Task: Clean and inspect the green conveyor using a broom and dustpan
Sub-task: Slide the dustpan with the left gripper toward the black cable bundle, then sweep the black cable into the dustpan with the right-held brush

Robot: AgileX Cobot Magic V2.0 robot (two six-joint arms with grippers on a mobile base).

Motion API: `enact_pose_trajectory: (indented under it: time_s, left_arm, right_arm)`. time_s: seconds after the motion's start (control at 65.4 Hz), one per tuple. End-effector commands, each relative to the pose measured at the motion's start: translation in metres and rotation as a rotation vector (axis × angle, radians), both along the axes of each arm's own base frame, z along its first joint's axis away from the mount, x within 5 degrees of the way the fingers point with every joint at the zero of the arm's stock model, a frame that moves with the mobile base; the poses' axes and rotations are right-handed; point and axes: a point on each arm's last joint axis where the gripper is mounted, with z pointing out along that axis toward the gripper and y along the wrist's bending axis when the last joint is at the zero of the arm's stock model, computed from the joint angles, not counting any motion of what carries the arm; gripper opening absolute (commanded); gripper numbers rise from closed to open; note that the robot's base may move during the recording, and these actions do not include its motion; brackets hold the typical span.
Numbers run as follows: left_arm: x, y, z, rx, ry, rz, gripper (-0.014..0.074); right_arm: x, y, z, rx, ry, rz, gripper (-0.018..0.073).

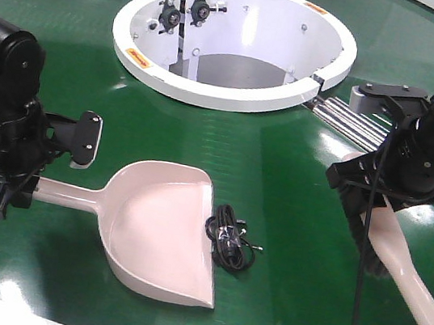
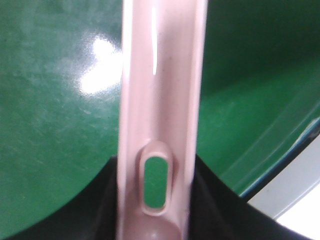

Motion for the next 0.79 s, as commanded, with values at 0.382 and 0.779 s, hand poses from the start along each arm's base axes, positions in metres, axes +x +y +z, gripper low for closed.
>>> enact_pose_trajectory:
  time_s: [0.382,0.779]
  left_arm:
    - [-0.0039,-0.0036,0.0211,-0.047,-0.062,0.017,-0.0007]
    - [-0.0039,-0.0036,0.0211,-0.047,-0.062,0.017,-0.0006]
  right_arm:
    - [-0.0100,-0.0032,0.0211,0.007,-0.025,0.007,-0.0003]
    - [-0.0100,-0.0032,0.0211,0.007,-0.025,0.007,-0.0003]
